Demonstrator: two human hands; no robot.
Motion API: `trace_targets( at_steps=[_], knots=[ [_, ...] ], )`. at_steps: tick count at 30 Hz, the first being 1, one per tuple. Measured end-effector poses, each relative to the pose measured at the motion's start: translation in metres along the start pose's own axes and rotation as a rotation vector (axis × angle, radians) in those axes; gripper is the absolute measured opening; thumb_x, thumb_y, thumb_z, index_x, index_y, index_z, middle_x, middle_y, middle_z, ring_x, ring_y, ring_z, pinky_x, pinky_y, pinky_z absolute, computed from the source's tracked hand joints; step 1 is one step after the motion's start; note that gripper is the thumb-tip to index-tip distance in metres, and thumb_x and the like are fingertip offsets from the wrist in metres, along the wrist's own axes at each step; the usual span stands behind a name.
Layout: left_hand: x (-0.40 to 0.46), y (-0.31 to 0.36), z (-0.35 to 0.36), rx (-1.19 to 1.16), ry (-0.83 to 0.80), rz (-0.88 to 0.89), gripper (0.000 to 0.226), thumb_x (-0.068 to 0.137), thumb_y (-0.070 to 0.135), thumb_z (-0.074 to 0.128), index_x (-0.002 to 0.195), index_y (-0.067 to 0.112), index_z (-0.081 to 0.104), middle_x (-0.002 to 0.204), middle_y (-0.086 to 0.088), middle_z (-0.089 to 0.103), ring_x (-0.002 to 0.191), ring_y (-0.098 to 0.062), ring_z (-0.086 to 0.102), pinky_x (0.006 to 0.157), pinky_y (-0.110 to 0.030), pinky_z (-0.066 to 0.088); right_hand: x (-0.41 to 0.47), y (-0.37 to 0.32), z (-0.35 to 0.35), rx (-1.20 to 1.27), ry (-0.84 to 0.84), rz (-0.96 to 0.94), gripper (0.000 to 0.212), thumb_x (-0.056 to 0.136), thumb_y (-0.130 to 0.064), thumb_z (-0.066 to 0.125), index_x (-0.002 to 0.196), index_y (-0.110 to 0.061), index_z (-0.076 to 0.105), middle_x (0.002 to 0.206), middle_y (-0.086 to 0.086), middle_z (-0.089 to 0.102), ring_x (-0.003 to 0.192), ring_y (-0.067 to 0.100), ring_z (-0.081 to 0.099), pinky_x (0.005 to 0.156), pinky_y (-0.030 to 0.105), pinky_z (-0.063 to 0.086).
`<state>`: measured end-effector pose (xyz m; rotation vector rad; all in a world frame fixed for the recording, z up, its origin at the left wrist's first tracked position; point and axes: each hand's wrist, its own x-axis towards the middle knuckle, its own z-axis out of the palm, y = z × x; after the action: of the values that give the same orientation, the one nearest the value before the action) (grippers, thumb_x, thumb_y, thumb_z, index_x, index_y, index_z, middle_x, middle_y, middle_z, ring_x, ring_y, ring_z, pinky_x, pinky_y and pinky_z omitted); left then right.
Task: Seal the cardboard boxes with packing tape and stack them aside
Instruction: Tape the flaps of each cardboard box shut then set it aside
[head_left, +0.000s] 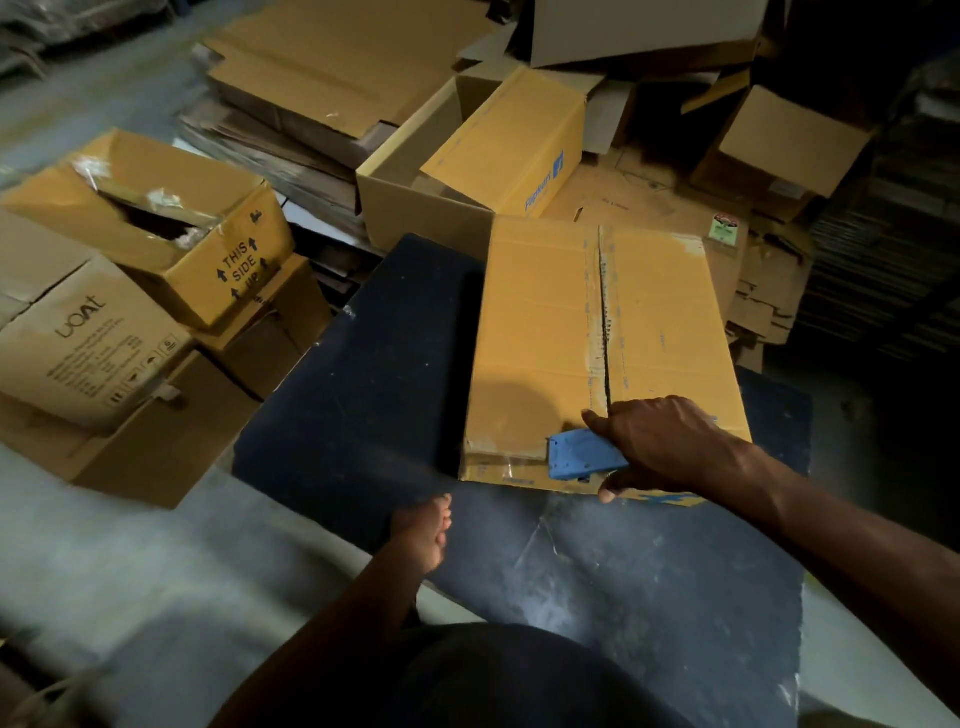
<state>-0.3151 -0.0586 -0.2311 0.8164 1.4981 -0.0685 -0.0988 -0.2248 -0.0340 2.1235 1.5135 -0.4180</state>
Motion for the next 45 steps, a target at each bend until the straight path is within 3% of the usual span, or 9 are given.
trace_targets(
  at_steps=[4,7,10,14,20,28,34,39,45],
  knots=[
    [-0.028,0.015,-0.014,0.326,0.361,0.987,0.02,0.098,0.039,0.068,0.093,0.02,0.069,0.091,0.0,0.071,0.087,-0.021,0.068,0.073,-0.028,0.048,0.0,0.004,0.0,0.012,0.026,-0.02,0.1,0.08,-0.077,0.065,0.155,-0.022,0.029,0.13,0.004,0.049,0.107,0.03,0.066,0.073,0.039,0.052],
    [-0.068,0.035,-0.008,0.581,0.239,1.763,0.042,0.086,0.037,0.079,0.119,0.012,0.073,0.122,-0.002,0.07,0.116,-0.017,0.062,0.1,-0.031,0.046,0.0,0.004,0.004,0.032,0.02,-0.067,0.108,0.082,-0.073,0.067,0.163,-0.035,0.007,0.129,0.005,0.044,0.107,0.029,0.063,0.065,0.038,0.047],
    [-0.042,0.041,0.017,0.939,0.12,2.054,0.064,0.089,0.049,0.079,0.133,0.004,0.068,0.14,-0.011,0.065,0.136,-0.026,0.057,0.119,-0.045,0.037,-0.002,0.002,0.004,0.009,0.03,-0.105,0.102,0.087,-0.069,0.065,0.16,-0.05,-0.003,0.127,0.004,0.043,0.103,0.03,0.064,0.062,0.036,0.04],
    [0.008,0.039,0.029,1.066,0.212,2.274,0.048,0.094,0.019,0.078,0.138,0.005,0.065,0.147,-0.012,0.059,0.138,-0.027,0.055,0.115,-0.048,0.044,-0.001,0.0,0.001,-0.05,0.003,-0.125,0.079,0.096,-0.056,0.062,0.159,-0.052,0.014,0.132,0.005,0.042,0.109,0.031,0.063,0.065,0.037,0.041],
    [0.008,0.042,0.023,1.067,0.154,2.288,0.05,0.093,0.009,0.078,0.141,0.007,0.063,0.149,-0.01,0.058,0.14,-0.025,0.053,0.116,-0.046,0.043,-0.014,0.024,0.008,-0.049,-0.107,-0.122,0.085,0.099,-0.029,0.063,0.158,-0.056,0.009,0.126,0.005,0.051,0.112,0.03,0.062,0.076,0.04,0.044],
    [-0.005,0.043,0.023,1.086,0.067,2.224,0.034,0.108,0.011,0.055,0.14,0.007,0.062,0.148,-0.011,0.058,0.139,-0.027,0.054,0.113,-0.049,0.046,-0.057,0.083,0.043,0.01,-0.201,-0.027,0.085,0.096,-0.027,0.064,0.153,-0.063,0.013,0.12,0.0,0.052,0.108,0.022,0.06,0.064,0.036,0.045],
    [-0.001,0.048,0.016,1.145,-0.03,2.179,0.058,0.091,0.001,0.076,0.146,0.008,0.058,0.156,-0.007,0.05,0.146,-0.025,0.046,0.116,-0.051,0.041,-0.064,0.083,0.045,-0.006,-0.179,-0.028,0.086,0.092,-0.034,0.069,0.156,-0.058,0.017,0.122,0.002,0.055,0.109,0.024,0.061,0.071,0.038,0.046],
    [0.013,0.087,-0.013,1.353,-0.017,2.146,0.058,0.095,0.001,0.055,0.152,0.012,0.049,0.159,-0.007,0.047,0.148,-0.028,0.044,0.113,-0.056,0.043,-0.054,0.056,0.033,0.043,-0.131,-0.054,0.081,0.09,-0.037,0.069,0.159,-0.045,0.027,0.128,0.006,0.058,0.113,0.028,0.062,0.073,0.035,0.044],
    [-0.036,0.097,0.006,1.489,0.146,2.055,0.075,0.096,0.061,0.054,0.149,0.008,0.049,0.157,-0.011,0.046,0.157,-0.02,0.024,0.125,-0.047,0.023,-0.032,0.039,0.018,0.028,-0.078,-0.057,0.055,0.086,-0.038,0.072,0.139,-0.033,0.058,0.111,0.004,0.068,0.095,0.028,0.067,0.066,0.035,0.042]
  ],
)
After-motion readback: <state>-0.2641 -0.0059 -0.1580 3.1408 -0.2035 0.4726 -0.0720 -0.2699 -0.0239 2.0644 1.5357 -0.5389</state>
